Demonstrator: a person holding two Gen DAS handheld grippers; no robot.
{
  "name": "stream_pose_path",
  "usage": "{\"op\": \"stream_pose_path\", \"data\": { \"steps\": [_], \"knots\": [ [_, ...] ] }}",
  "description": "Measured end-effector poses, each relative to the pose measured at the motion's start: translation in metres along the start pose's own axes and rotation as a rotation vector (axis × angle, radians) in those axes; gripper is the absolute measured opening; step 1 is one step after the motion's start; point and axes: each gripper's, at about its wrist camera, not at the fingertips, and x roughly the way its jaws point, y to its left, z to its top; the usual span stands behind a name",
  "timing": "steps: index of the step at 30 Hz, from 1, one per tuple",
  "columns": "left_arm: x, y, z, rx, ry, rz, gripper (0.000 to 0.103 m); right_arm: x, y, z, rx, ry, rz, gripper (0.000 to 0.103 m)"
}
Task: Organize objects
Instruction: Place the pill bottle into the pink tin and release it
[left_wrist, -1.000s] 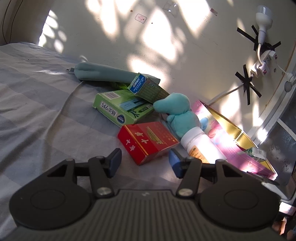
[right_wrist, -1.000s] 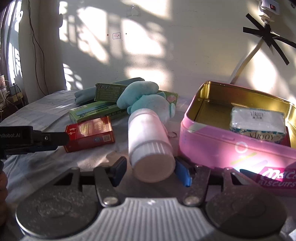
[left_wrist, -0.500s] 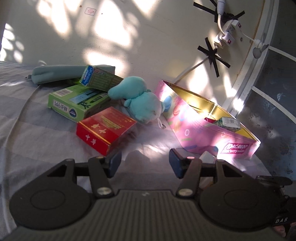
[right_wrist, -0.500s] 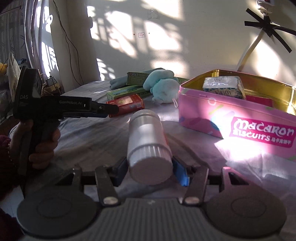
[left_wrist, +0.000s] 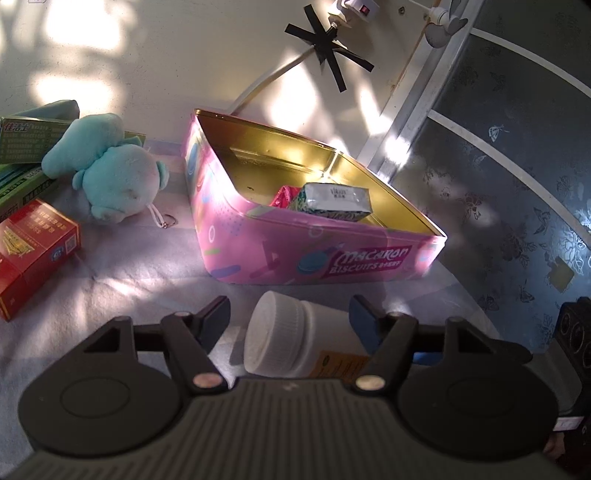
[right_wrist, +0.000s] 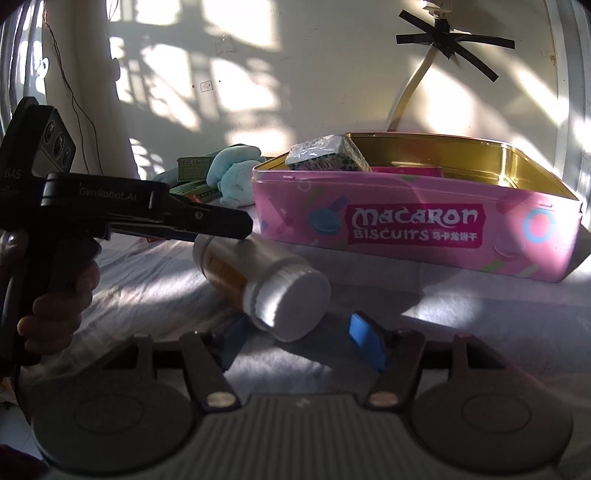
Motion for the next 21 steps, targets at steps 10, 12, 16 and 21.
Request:
{"op": "stream_pose_path", "data": {
  "steps": [10, 12, 16, 21],
  "knots": [
    [-0.024, -0.017, 0.019, 0.012, -0.094, -0.017, 0.063, -0.012, 0.013, 0.012, -0.035, -0.124, 0.031, 0.057],
    [-0.025, -0.024, 0.033, 0.022, -0.128, -0.022, 0.063, -0.018, 0.013, 0.025, -0.05, -0.167, 0.015, 0.057],
    [-0.016, -0.034, 0.059, 0.052, -0.164, -0.015, 0.063, -0.017, 0.006, 0.052, -0.102, -0.2, -0.025, 0.057],
    [0.007, -0.034, 0.08, 0.049, -0.166, 0.003, 0.063, 0.002, -0.011, 0.076, -0.121, -0.181, -0.045, 0.057]
  ]
}}
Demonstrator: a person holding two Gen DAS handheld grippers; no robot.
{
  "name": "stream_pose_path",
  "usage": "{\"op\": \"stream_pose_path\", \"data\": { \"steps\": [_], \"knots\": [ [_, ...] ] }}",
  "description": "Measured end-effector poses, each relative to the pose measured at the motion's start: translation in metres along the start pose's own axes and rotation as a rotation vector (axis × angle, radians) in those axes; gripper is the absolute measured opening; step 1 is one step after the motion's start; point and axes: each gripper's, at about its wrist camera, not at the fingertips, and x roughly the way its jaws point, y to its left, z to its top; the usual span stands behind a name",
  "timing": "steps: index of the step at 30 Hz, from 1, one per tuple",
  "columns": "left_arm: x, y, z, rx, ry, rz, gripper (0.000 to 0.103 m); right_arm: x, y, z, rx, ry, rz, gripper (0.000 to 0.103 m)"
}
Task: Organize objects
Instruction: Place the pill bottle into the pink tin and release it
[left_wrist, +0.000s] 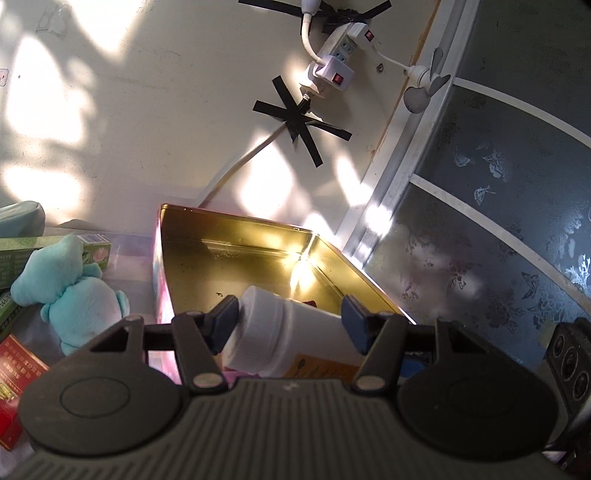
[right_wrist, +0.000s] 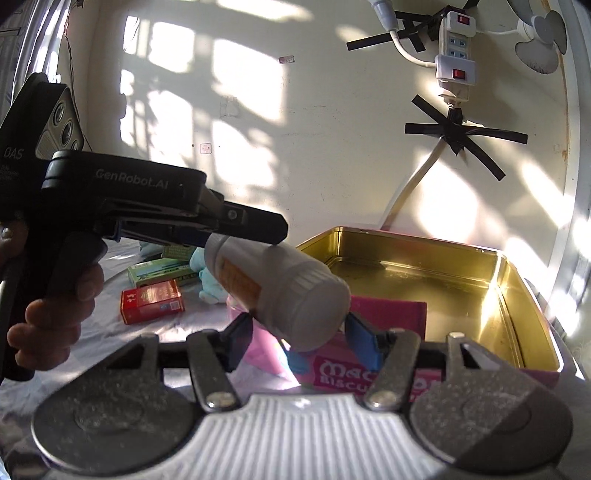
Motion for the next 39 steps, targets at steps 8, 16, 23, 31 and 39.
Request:
{"op": "stream_pose_path", "data": {
  "steps": [8, 16, 23, 31, 39],
  "knots": [
    [0.041, 0.008, 0.016, 0.029, -0.004, 0.069, 0.064, 0.042, -0.025, 0.016, 0.003, 0.046, -0.016, 0.056],
    [0.072, 0.004, 0.016, 0.05, 0.062, 0.133, 0.064, 0.081, -0.05, 0.021, 0.118, 0.082, -0.158, 0.055],
    [0.044, -0.01, 0.006, 0.076, 0.048, 0.132, 0.065, 0.05, -0.05, 0.014, 0.186, 0.032, -0.149, 0.058],
    [-0.004, -0.022, -0.015, 0.115, 0.018, 0.204, 0.065, 0.027, -0.035, 0.01, 0.212, 0.034, -0.172, 0.058],
    [-0.043, -0.017, -0.04, 0.138, -0.008, 0.299, 0.065, 0.012, -0.008, 0.003, 0.217, 0.055, -0.207, 0.063]
  ]
}}
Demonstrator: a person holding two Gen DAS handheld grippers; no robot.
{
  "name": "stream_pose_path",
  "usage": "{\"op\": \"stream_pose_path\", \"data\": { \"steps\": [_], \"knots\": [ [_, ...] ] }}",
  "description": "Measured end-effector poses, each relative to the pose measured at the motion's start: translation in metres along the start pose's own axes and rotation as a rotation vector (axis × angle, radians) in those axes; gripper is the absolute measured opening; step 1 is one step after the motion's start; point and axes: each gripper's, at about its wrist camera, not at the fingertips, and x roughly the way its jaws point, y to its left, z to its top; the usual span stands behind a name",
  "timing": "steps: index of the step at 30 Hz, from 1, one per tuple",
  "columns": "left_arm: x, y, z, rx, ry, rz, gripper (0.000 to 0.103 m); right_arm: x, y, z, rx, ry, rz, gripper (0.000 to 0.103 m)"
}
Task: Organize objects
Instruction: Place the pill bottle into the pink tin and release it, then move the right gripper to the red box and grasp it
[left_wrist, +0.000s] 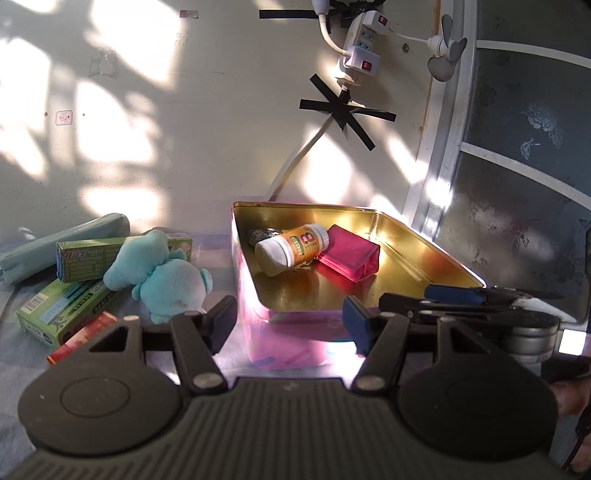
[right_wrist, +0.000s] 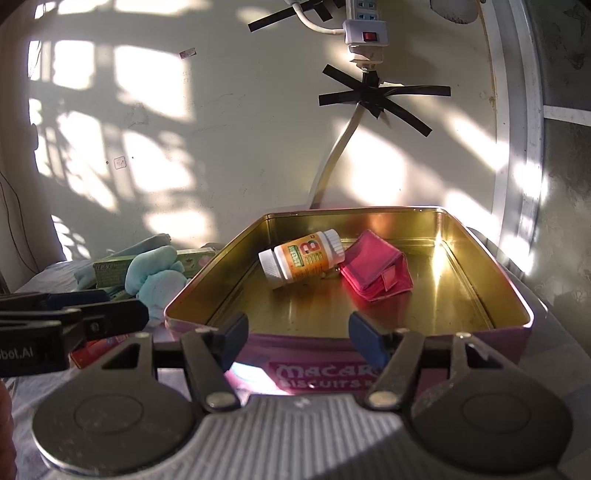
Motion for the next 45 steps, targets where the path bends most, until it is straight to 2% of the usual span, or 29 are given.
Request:
{"op": "stream_pose_path", "data": {
  "steps": [9, 19, 28, 33, 35, 37, 38, 39, 40, 43, 45],
  "knots": [
    [-0.018, 0.037, -0.032, -0.017, 0.028, 0.145, 0.065, -0.009, 0.04, -0.019, -0.059, 0.024, 0.016, 0.063],
    [-0.038, 0.092, -0.053, -0.042, 0.038, 0.277, 0.065, 0.003, 0.094, -0.035, -0.146, 0.072, 0.07, 0.064],
    [-0.051, 0.151, -0.058, -0.08, 0.024, 0.404, 0.065, 0.023, 0.14, -0.044, -0.209, 0.112, 0.138, 0.064],
    [-0.056, 0.185, -0.063, -0.134, 0.01, 0.472, 0.065, 0.032, 0.161, -0.047, -0.226, 0.115, 0.226, 0.066],
    [-0.056, 0.201, -0.069, -0.21, 0.026, 0.461, 0.065, 0.038, 0.171, -0.047, -0.234, 0.124, 0.261, 0.068],
    [-0.063, 0.213, -0.07, -0.293, -0.001, 0.424, 0.065, 0.046, 0.181, -0.045, -0.245, 0.128, 0.281, 0.07],
    [-0.065, 0.217, -0.071, -0.327, -0.013, 0.415, 0.065, 0.05, 0.187, -0.044, -0.255, 0.125, 0.286, 0.073],
    [-0.067, 0.22, -0.072, -0.346, -0.018, 0.407, 0.065, 0.054, 0.19, -0.041, -0.263, 0.122, 0.29, 0.08],
    [-0.069, 0.221, -0.073, -0.365, -0.027, 0.397, 0.065, 0.06, 0.194, -0.038, -0.266, 0.12, 0.302, 0.088],
    [-0.072, 0.219, -0.074, -0.372, -0.054, 0.38, 0.065, 0.078, 0.203, -0.03, -0.276, 0.131, 0.367, 0.096],
    [-0.073, 0.218, -0.074, -0.368, -0.067, 0.376, 0.067, 0.089, 0.211, -0.026, -0.326, 0.122, 0.376, 0.103]
  ]
}}
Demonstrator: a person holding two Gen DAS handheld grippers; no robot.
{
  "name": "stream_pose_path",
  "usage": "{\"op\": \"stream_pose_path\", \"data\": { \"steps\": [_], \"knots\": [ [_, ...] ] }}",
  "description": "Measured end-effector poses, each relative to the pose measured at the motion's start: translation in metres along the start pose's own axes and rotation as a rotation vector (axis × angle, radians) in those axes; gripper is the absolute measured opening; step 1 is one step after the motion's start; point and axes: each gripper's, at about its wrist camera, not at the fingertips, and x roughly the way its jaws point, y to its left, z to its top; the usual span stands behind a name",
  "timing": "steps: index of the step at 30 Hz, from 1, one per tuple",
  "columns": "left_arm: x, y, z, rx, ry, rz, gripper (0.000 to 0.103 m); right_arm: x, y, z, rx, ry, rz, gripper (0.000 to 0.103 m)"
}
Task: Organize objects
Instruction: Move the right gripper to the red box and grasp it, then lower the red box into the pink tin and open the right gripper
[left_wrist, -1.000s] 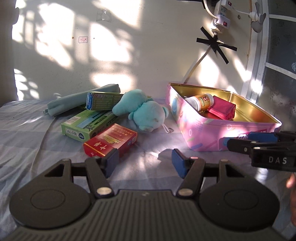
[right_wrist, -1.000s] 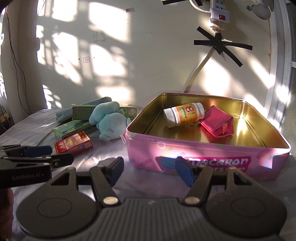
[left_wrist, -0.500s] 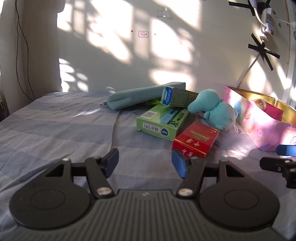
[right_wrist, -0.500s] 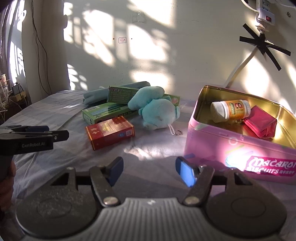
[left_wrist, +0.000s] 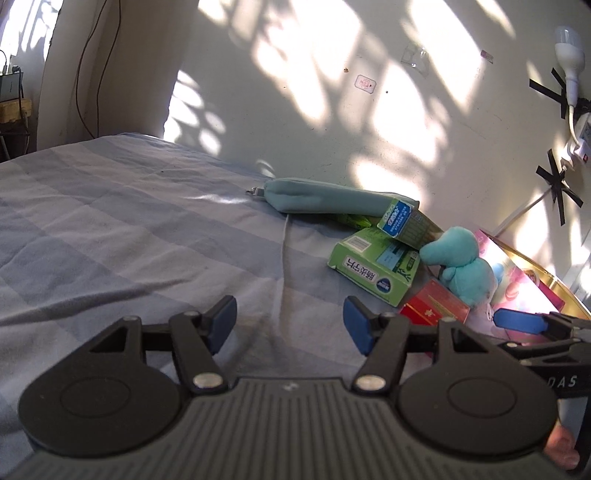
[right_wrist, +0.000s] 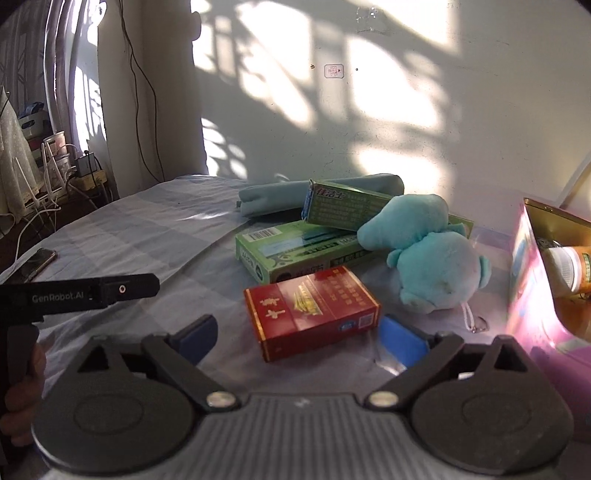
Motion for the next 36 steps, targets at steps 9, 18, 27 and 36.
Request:
{"op": "stream_pose_path", "data": {
  "steps": [9, 18, 27, 36],
  "knots": [
    [0.001, -0.001, 0.0, 0.018, -0.026, -0.012, 0.069, 0.043, -0.007, 0.01, -0.146, 0.068, 0.005, 0.102],
    [0.003, -0.001, 0.001, 0.012, 0.003, -0.025, 0.069, -0.018, 0.012, -0.009, -0.19, 0.08, 0.031, 0.05],
    [0.033, -0.054, 0.008, 0.044, 0.152, -0.223, 0.067, -0.034, 0.011, -0.021, -0.153, 0.06, -0.008, 0.064],
    [0.06, -0.083, -0.002, 0.059, 0.245, -0.283, 0.043, 0.001, -0.004, -0.015, 0.013, 0.077, 0.008, 0.044]
  ]
}}
